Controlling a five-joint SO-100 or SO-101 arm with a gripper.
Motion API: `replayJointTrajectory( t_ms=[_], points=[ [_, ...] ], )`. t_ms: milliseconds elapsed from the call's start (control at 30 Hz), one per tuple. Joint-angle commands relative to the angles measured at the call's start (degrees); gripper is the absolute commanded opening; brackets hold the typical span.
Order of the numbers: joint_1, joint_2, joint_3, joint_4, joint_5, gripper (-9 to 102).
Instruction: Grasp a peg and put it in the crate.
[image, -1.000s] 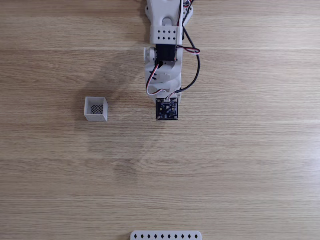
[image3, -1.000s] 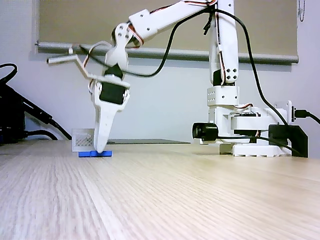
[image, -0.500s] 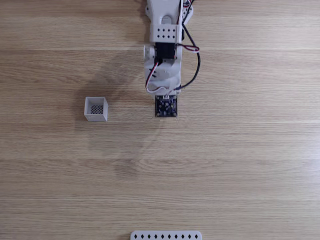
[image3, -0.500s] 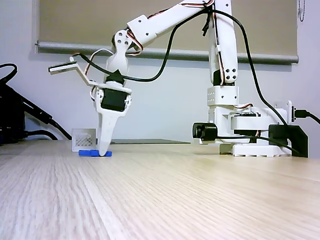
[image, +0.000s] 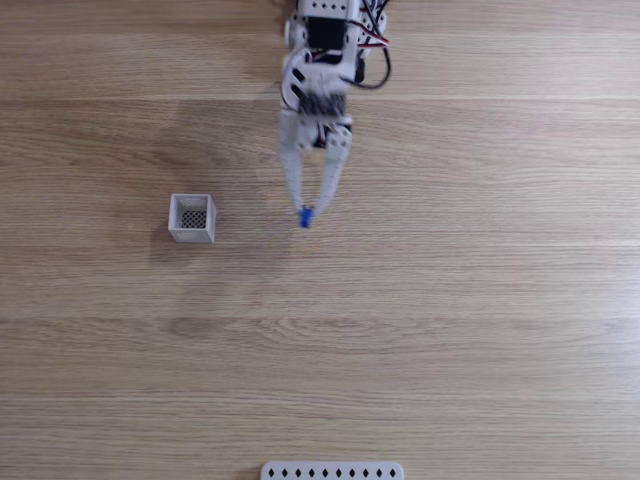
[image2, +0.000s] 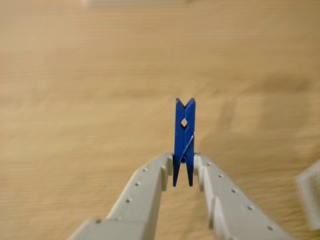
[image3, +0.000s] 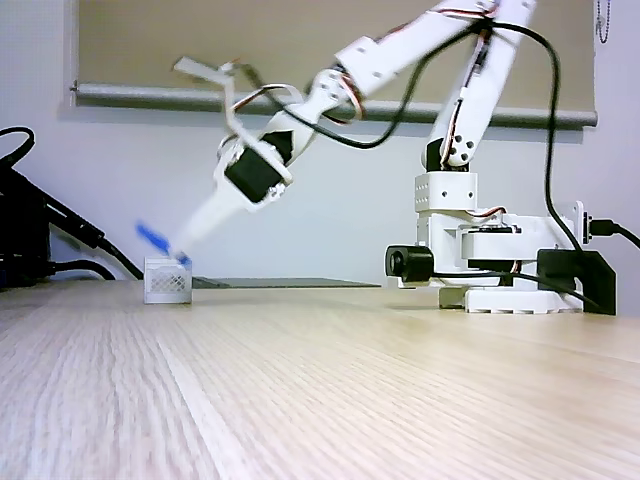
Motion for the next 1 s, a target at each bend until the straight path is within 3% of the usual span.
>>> replayJointTrajectory(
  t_ms=[0,233,500,967],
  points=[
    [8.09,2.29,-0.18,-11.87,0.53,-1],
    [19.86,-15.73,-9.05,-16.79,0.53,-1],
    [22.41,-30.32,-22.24,-17.05,0.70,-1],
    [25.14,-33.05,-25.22,-16.00,0.53,0]
  ],
)
